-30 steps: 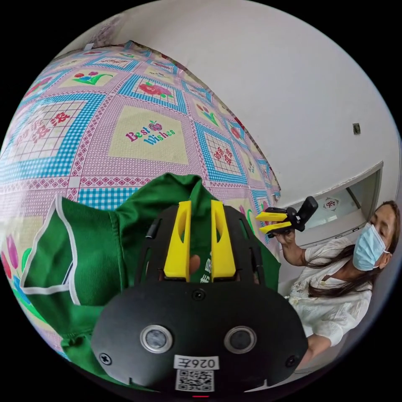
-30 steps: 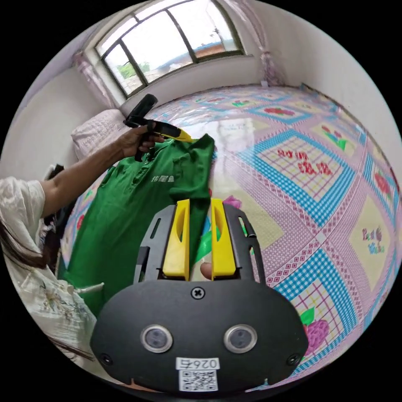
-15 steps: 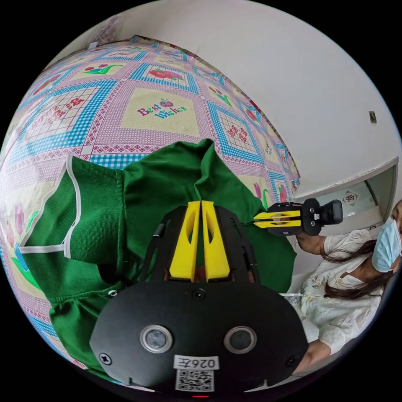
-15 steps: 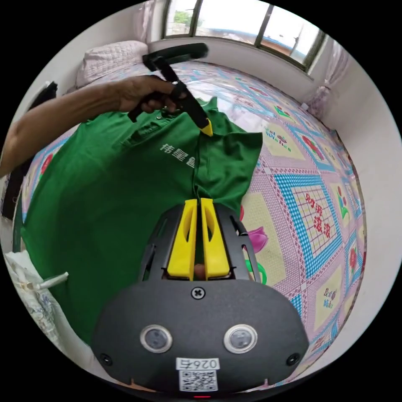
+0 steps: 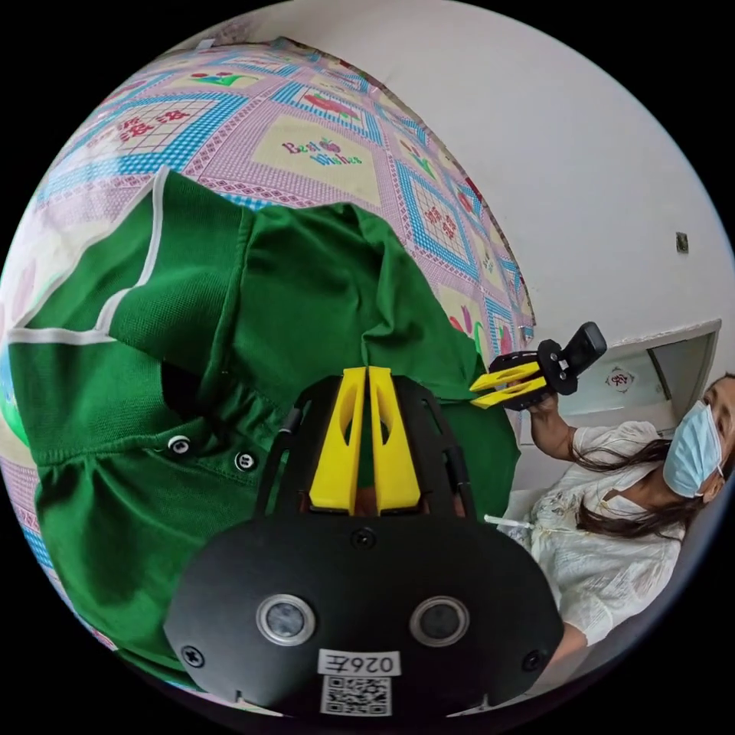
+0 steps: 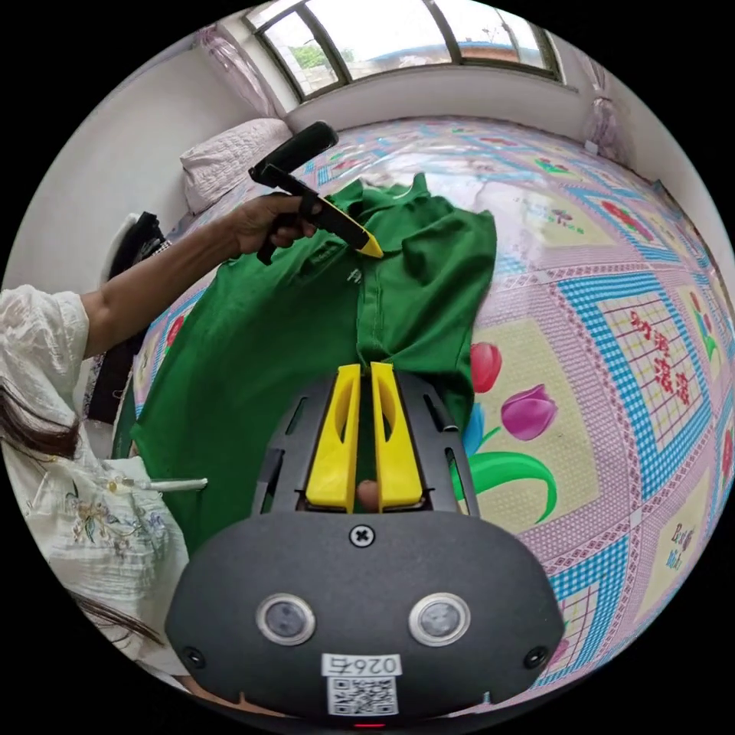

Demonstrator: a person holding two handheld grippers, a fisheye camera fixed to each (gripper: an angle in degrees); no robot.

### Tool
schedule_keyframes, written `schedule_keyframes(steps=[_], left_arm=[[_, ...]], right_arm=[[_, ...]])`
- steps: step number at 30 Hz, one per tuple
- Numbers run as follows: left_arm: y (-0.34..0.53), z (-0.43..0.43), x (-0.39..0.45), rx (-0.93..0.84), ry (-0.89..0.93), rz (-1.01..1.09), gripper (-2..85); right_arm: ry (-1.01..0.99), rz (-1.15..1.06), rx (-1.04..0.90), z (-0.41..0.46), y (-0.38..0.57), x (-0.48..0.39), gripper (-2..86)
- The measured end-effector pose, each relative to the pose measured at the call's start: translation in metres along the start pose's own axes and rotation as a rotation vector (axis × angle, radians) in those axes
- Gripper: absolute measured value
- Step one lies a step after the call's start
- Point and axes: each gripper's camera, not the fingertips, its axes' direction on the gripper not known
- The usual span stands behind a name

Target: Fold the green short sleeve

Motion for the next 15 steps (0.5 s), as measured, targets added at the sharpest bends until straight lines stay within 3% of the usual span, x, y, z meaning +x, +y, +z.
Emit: schedule_keyframes(steps=[10, 15], left_arm=[[0.002, -0.05, 0.041, 0.257, -0.005, 0.058, -1.0], [-0.063, 0.006, 0.048, 0.045, -0.051, 0.07, -1.0]], right_arm=[[-0.025, 0.143, 0.156, -0.033, 0.018, 0.052, 1.6], [0.014, 0.164, 0.109, -0.015, 0.014, 0.063, 0.1]])
